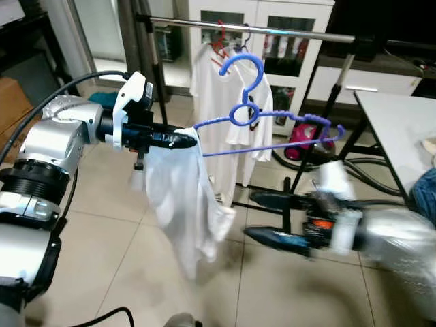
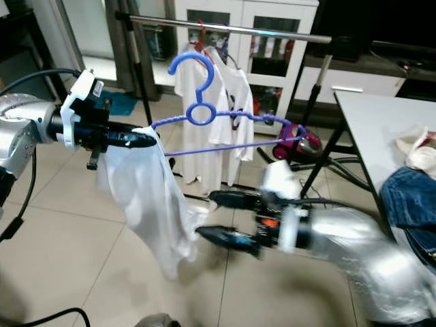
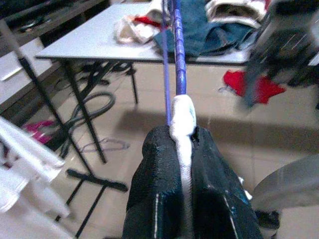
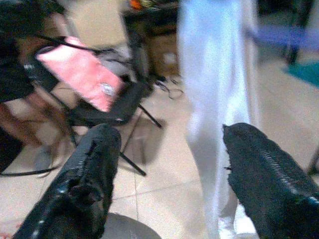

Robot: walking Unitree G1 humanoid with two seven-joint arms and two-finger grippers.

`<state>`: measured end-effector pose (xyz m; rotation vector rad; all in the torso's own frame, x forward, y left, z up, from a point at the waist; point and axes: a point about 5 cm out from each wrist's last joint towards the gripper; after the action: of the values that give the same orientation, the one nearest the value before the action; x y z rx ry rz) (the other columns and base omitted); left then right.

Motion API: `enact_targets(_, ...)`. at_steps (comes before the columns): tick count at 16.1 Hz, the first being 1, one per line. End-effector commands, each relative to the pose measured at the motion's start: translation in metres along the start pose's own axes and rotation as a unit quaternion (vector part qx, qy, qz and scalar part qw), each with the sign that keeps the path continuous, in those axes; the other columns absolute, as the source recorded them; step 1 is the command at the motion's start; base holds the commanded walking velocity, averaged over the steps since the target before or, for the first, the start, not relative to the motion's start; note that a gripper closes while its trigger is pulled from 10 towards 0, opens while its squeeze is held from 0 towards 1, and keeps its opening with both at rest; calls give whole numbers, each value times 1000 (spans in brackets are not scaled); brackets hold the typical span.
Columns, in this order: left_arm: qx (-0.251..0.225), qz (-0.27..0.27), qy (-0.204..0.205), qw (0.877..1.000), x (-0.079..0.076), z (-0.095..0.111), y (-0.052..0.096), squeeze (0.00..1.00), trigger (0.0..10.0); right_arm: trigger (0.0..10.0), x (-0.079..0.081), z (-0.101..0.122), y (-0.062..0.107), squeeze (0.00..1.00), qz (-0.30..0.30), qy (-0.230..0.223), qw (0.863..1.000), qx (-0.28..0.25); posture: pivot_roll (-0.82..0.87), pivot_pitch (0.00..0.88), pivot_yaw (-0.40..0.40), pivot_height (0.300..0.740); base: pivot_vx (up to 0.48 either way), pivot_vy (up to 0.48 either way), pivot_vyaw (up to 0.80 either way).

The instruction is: Hang hanger

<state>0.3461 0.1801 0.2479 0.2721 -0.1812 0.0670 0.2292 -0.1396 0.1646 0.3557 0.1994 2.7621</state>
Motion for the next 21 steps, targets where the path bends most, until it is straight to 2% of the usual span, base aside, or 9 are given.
enact_targets(1,-21,-15,-25,999,1,17,-2,0,0,10000,-14,-10,-10,1000,-43,5,999,18,48,0,72,740,0,0,0)
enact_targets(2,-24,-19,-26,999,1,18,-4,0,0,10000,-19,-13,-14,1000,-56,1,998,18,52,21,77,740,0,0,0)
enact_targets(3,-28,-22,-28,999,2,20,-7,0,0,10000,-29,-21,-26,796,-77,-5,997,21,55,36,75,740,0,0,0)
enact_targets(4,-31,-24,-28,999,3,21,-10,0,0,10000,-34,-30,-36,0,-84,-2,996,29,64,69,75,740,0,0,0)
enact_targets(7,-37,-44,-27,998,1,27,-15,0,0,10000,-39,-56,-53,0,-92,18,993,67,75,119,71,740,0,0,0)
enact_targets(13,-53,-62,-42,996,1,44,-20,0,0,10000,-42,-82,-57,0,-59,-15,995,83,83,150,75,740,0,0,0)
enact_targets(14,-55,-63,-43,996,1,46,-21,0,0,5686,-44,-87,-58,0,-60,-12,994,94,85,148,74,740,0,0,0)
enact_targets(15,-55,-64,-45,995,1,48,-21,0,0,0,-45,-93,-60,0,-56,-11,993,106,85,148,74,740,0,0,0)
enact_targets(21,-46,-55,-47,996,2,50,-11,0,0,0,-52,-95,-53,0,-57,-32,994,92,92,130,65,740,0,0,0)
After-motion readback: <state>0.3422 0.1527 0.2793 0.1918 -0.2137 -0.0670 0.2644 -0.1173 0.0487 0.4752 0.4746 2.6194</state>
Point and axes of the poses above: a point about 5 cm out from each wrist's last joint towards the gripper, its own y axis pointing back from the gripper into the wrist, its own z axis along the axis of the wrist's last joint, x = y × z, and after that the axes turned 4 degrees about -y, right-handed
